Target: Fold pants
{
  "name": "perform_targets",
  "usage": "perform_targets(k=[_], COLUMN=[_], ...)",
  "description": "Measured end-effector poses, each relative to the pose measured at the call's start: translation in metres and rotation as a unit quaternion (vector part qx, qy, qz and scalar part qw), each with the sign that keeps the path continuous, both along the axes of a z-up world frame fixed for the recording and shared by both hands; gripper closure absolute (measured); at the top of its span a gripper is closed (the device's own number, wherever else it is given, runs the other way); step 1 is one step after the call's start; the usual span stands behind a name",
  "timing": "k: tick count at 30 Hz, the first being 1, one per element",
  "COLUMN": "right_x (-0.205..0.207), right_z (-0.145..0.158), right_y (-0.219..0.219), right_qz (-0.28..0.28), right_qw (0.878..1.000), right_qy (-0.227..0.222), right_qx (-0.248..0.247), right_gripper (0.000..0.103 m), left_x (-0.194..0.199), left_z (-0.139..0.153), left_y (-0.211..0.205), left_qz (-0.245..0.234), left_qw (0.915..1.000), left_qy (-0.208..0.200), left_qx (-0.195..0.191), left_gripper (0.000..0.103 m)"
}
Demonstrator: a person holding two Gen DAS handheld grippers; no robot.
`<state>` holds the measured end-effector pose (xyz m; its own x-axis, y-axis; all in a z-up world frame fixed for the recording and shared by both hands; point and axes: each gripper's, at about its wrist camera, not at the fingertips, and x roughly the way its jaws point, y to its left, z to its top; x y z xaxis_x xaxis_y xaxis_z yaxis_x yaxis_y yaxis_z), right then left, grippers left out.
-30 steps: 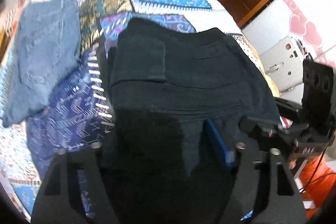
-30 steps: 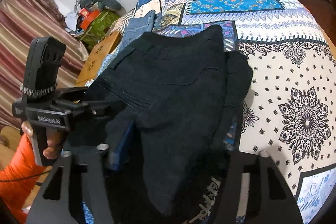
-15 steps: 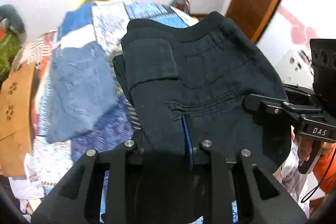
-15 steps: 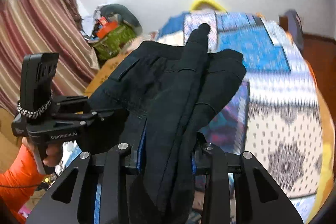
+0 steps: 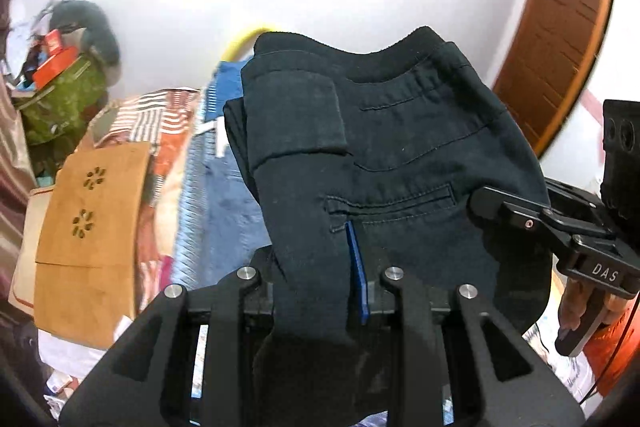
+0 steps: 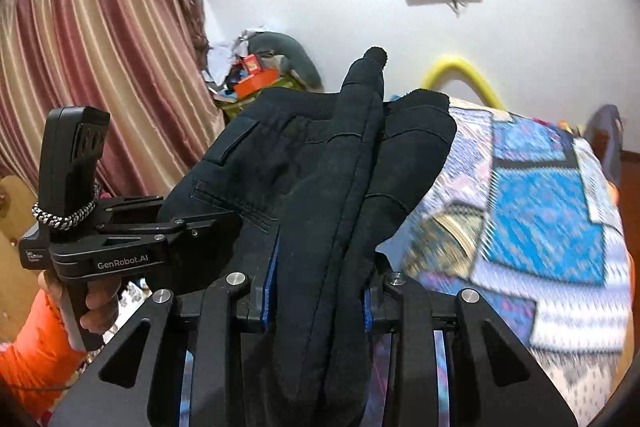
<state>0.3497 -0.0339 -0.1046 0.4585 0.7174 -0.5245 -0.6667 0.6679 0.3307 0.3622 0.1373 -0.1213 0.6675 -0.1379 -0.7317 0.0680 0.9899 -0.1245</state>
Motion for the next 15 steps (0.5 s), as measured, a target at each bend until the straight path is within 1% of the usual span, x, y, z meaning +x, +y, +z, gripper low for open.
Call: perform_targets(k=[4, 7, 8, 11, 15], right_x=[0.024, 0.045, 0.052, 0.08, 0.103], right_z=[-0.009, -0.024, -0.031, -0.058, -0.093], right_y=[0.028, 0.044, 0.049, 0.062, 0.078], right_qz=[0.013, 0.019, 0.02, 0.023, 0.023], right_qw=[1.0, 1.0, 1.0, 0.999, 0.997], right_qy=[-0.002, 0.004, 0.008, 0.028, 0.047], right_qx=[-0.001, -0.007, -0.009, -0.027, -0.053], right_gripper=[0.075, 0.075, 0.075, 0.075, 0.075], left_x=[0.026, 0.052, 0.054, 0.076, 0.103], left_z=[-0.012, -0.034, -0.039, -0.066, -0.111], left_y=[0.035, 0.054, 0.054, 0.066, 0.077], left_qz=[0.019, 0.028, 0.03, 0.043, 0.046], left_qw=[0.9997, 0.9992, 0.999, 0.9978, 0.9963], left_qy=[0.006, 0.021, 0.025, 0.045, 0.07], left_qx=[-0.012, -0.019, -0.02, -0.021, -0.019], left_gripper=[0.076, 0.076, 0.076, 0.076, 0.076])
